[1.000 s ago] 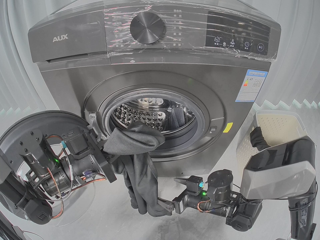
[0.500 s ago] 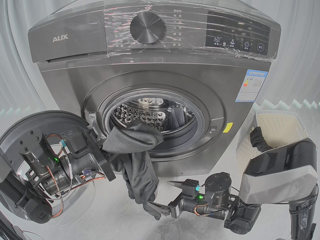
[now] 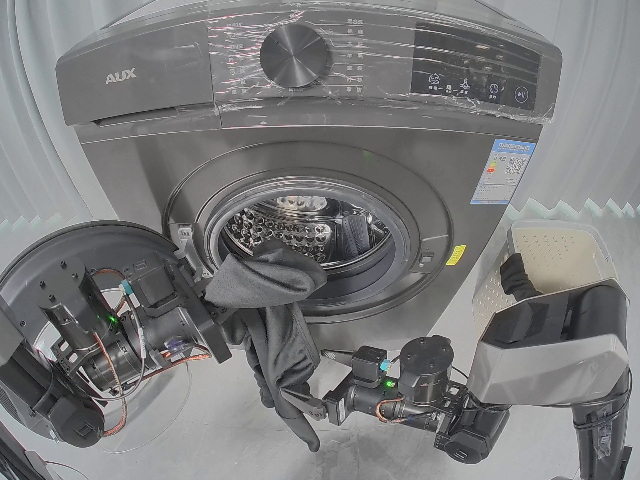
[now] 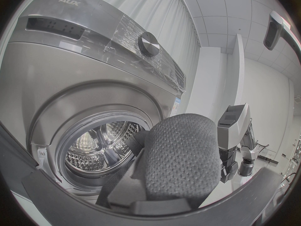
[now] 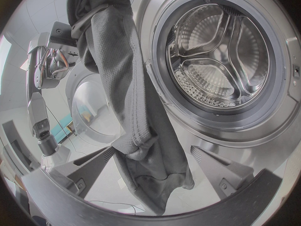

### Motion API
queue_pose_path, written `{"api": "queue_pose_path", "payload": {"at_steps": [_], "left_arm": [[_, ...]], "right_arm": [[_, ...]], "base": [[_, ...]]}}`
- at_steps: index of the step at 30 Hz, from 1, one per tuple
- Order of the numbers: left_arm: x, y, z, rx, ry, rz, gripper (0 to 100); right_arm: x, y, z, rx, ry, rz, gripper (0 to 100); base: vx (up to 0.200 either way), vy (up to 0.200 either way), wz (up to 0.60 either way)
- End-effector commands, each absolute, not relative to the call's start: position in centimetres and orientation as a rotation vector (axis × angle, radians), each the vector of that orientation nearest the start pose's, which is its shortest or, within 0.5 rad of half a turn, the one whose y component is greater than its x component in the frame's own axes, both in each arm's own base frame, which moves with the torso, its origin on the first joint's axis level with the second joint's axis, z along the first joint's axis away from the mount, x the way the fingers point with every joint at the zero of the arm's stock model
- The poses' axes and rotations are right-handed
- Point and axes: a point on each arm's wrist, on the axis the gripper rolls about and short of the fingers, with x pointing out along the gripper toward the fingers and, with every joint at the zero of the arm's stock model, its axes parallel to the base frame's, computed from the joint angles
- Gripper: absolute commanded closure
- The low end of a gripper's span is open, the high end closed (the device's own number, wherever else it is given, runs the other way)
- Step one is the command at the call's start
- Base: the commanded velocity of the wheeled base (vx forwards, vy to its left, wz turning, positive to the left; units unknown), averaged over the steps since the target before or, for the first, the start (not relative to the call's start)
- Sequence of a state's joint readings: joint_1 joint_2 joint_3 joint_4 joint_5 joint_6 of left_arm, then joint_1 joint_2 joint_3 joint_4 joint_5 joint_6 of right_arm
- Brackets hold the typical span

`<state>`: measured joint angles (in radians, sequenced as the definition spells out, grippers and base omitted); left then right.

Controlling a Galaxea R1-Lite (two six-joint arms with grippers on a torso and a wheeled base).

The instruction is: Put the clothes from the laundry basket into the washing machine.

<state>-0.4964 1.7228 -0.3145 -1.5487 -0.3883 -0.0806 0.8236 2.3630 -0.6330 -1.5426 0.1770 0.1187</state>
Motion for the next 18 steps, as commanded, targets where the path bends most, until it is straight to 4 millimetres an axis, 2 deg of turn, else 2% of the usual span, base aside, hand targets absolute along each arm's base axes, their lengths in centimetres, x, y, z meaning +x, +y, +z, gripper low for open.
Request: {"api": "queue_pose_path", "payload": {"at_steps": [1, 18], "left_arm": [[21.45, -12.6, 14.94, -0.082, -0.106, -0.889, 100], [21.45, -12.56, 15.05, -0.082, -0.11, -0.887, 100]], "right_arm": [[24.51, 26.95, 1.06, 0.054, 0.224, 0.98, 0], [25.28, 27.82, 1.2, 0.071, 0.188, 0.944, 0]], "base": [[0.0, 0.0, 0.0], [0.0, 0.0, 0.0]]}}
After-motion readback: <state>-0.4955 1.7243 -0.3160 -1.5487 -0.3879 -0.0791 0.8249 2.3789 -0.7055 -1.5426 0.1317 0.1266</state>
